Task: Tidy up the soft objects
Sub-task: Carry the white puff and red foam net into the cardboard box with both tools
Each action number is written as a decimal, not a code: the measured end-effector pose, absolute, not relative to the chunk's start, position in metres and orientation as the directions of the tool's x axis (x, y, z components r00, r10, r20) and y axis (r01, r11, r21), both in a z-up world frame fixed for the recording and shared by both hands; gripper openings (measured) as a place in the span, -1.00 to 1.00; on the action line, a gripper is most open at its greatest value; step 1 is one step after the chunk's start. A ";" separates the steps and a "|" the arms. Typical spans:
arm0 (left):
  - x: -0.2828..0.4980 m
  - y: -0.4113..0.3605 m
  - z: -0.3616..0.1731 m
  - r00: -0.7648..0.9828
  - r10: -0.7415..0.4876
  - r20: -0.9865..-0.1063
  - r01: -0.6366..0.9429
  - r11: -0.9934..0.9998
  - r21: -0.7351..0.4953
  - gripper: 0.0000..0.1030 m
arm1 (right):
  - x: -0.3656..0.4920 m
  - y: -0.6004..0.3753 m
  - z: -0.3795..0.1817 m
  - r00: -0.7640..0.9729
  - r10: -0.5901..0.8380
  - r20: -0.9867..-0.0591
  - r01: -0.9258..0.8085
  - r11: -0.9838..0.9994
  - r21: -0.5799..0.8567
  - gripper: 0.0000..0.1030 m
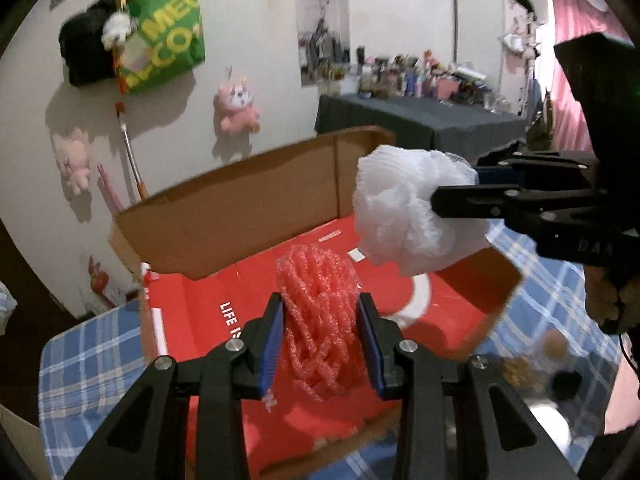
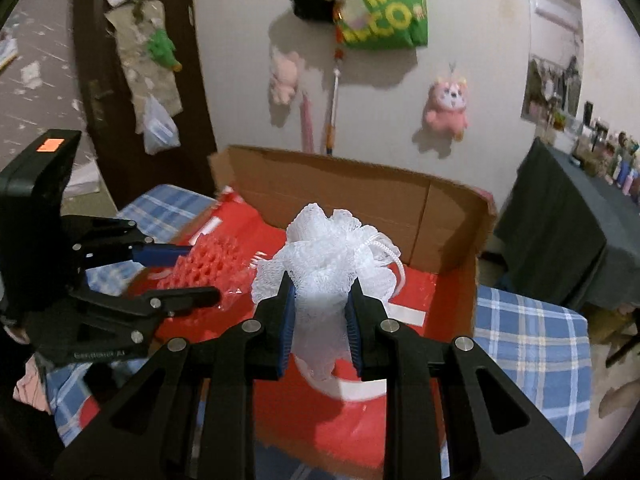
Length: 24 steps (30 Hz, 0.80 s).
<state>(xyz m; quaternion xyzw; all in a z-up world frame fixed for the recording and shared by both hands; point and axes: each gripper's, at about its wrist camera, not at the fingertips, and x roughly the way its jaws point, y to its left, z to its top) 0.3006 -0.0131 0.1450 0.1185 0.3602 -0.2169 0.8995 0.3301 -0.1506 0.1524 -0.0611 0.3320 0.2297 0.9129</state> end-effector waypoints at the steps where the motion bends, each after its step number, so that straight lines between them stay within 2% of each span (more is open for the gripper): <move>1: 0.308 -0.014 0.142 0.642 -0.298 -0.707 0.470 0.881 0.056 -0.26 | 0.343 -0.147 0.147 0.671 0.358 -0.649 -0.448 0.893 0.029 -0.58; 14: 0.403 -0.022 0.089 0.559 -0.214 -0.801 0.406 0.913 0.039 -0.25 | 0.437 -0.132 0.099 0.588 0.252 -0.769 -0.362 0.932 0.028 -0.58; 24: 0.416 -0.026 0.072 0.566 -0.210 -0.797 0.390 0.920 0.035 -0.14 | 0.449 -0.131 0.076 0.549 0.215 -0.808 -0.344 0.939 0.016 -0.47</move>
